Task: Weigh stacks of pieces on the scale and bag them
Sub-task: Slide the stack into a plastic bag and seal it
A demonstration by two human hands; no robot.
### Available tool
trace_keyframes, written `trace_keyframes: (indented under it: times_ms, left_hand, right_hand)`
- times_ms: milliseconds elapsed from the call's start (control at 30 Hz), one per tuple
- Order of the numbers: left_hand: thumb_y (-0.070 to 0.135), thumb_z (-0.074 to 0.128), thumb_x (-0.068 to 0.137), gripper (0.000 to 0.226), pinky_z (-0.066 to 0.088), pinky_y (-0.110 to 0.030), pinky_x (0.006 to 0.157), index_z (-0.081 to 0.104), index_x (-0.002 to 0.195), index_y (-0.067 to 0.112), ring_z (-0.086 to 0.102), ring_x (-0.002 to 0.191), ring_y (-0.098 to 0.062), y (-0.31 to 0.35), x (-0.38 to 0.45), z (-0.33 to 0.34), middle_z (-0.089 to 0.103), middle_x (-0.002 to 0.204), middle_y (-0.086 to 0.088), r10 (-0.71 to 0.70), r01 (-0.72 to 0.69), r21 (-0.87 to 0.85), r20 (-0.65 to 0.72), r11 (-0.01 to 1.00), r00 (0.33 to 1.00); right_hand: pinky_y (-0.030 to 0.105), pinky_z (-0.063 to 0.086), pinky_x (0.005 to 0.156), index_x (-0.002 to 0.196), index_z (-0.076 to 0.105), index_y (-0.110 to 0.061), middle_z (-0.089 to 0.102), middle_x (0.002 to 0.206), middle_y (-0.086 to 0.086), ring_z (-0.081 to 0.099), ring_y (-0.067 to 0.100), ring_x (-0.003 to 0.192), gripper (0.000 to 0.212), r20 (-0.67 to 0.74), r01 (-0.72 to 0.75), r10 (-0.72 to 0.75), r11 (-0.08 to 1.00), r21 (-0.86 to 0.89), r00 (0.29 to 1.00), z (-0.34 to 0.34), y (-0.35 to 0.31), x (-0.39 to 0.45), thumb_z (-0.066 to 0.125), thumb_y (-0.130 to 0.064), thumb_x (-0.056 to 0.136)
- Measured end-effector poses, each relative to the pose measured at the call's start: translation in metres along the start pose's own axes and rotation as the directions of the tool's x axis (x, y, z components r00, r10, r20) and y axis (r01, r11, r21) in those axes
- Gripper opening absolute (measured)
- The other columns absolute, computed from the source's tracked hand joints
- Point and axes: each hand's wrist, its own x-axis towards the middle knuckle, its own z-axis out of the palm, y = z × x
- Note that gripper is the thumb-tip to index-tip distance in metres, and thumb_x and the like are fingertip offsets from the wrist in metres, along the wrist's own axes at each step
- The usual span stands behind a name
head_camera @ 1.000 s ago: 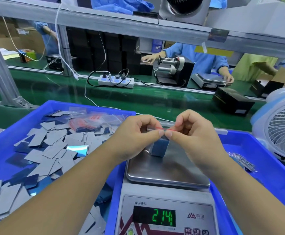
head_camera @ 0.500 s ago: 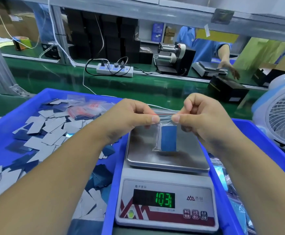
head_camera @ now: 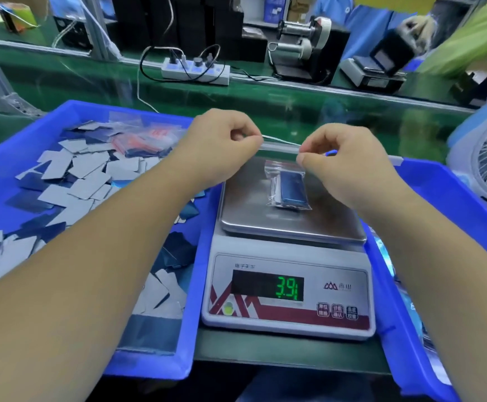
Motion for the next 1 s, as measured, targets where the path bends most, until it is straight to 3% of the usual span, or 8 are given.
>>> trace_keyframes:
  times_ms: [300,433,567,633,733,833,900,1000]
  left_hand:
    - [0.034,0.059,0.095,0.023,0.029,-0.01,0.042,0.072,0.082,0.019,0.04,0.041,0.0,-0.003,0.002,-0.001,0.041,0.039,0.017,-0.037,0.036,-0.031,-0.045,0.999,0.998]
    - [0.036,0.057,0.096,0.026,0.033,-0.023,0.049,0.071,0.079,0.021,0.039,0.039,-0.002,-0.003,0.001,-0.001,0.041,0.039,0.015,-0.053,0.053,-0.031,-0.024,0.998,0.998]
    - [0.038,0.057,0.095,0.028,0.033,-0.022,0.049,0.07,0.077,0.021,0.038,0.04,-0.002,-0.003,0.0,0.0,0.041,0.04,0.014,-0.061,0.061,-0.021,-0.012,0.998,0.998]
    - [0.038,0.058,0.095,0.027,0.031,-0.017,0.043,0.069,0.077,0.022,0.039,0.04,-0.002,-0.003,0.0,0.001,0.042,0.04,0.015,-0.056,0.056,-0.03,-0.001,0.998,0.998]
    - [0.037,0.059,0.096,0.027,0.027,-0.012,0.039,0.068,0.076,0.022,0.039,0.039,-0.002,-0.001,-0.002,0.002,0.041,0.039,0.016,-0.04,0.04,-0.03,0.019,0.999,0.999]
    - [0.036,0.059,0.096,0.026,0.026,-0.011,0.039,0.068,0.076,0.022,0.039,0.039,-0.002,0.003,-0.005,0.005,0.042,0.039,0.016,-0.008,0.009,-0.009,0.041,1.0,0.999]
    - [0.035,0.059,0.096,0.026,0.027,-0.012,0.04,0.068,0.075,0.022,0.038,0.041,-0.003,0.006,-0.006,0.007,0.041,0.04,0.016,0.023,-0.023,-0.008,0.042,1.0,0.999]
    - [0.032,0.06,0.096,0.025,0.028,-0.015,0.044,0.067,0.073,0.024,0.037,0.045,-0.005,0.009,-0.007,0.008,0.039,0.042,0.014,0.077,-0.078,0.004,0.049,0.997,0.996]
  right_hand:
    - [0.004,0.036,0.052,0.07,0.066,-0.025,0.06,0.06,-0.025,0.051,-0.008,0.056,0.013,0.037,0.036,-0.037,0.999,0.005,0.999,-0.001,-0.004,-0.003,0.068,-0.021,0.082]
    - [0.018,0.04,0.056,0.072,0.065,-0.026,0.057,0.055,-0.02,0.048,-0.002,0.053,0.01,0.087,0.014,-0.014,1.0,-0.005,0.996,-0.001,-0.006,-0.004,0.067,-0.024,0.082]
    - [0.026,0.038,0.057,0.079,0.061,-0.029,0.06,0.055,-0.013,0.052,0.0,0.058,0.009,0.164,0.048,-0.025,0.989,-0.141,0.986,-0.001,-0.01,-0.008,0.065,-0.037,0.084]
    - [0.029,0.041,0.058,0.088,0.058,-0.031,0.061,0.061,-0.007,0.054,0.004,0.067,0.025,0.198,0.085,-0.036,0.966,-0.242,0.98,0.0,-0.012,-0.011,0.059,-0.055,0.084]
    - [0.031,0.037,0.054,0.092,0.052,-0.032,0.056,0.068,-0.009,0.05,0.007,0.071,0.057,0.236,0.126,-0.018,0.883,-0.452,0.972,0.002,-0.017,-0.018,0.036,-0.084,0.074]
    - [0.031,0.036,0.052,0.089,0.05,-0.029,0.049,0.069,-0.009,0.05,0.019,0.074,0.071,0.227,0.18,-0.054,0.793,-0.582,0.972,0.006,-0.024,-0.024,0.028,-0.093,0.065]
    - [0.033,0.038,0.055,0.088,0.046,-0.028,0.05,0.075,-0.006,0.051,0.024,0.079,0.063,0.238,0.202,-0.068,0.777,-0.597,0.969,0.009,-0.03,-0.026,0.038,-0.088,0.07]
    - [0.031,0.035,0.054,0.086,0.045,-0.027,0.057,0.084,-0.001,0.054,0.025,0.081,0.033,0.278,0.208,-0.062,0.817,-0.537,0.959,0.008,-0.035,-0.025,0.053,-0.059,0.079]
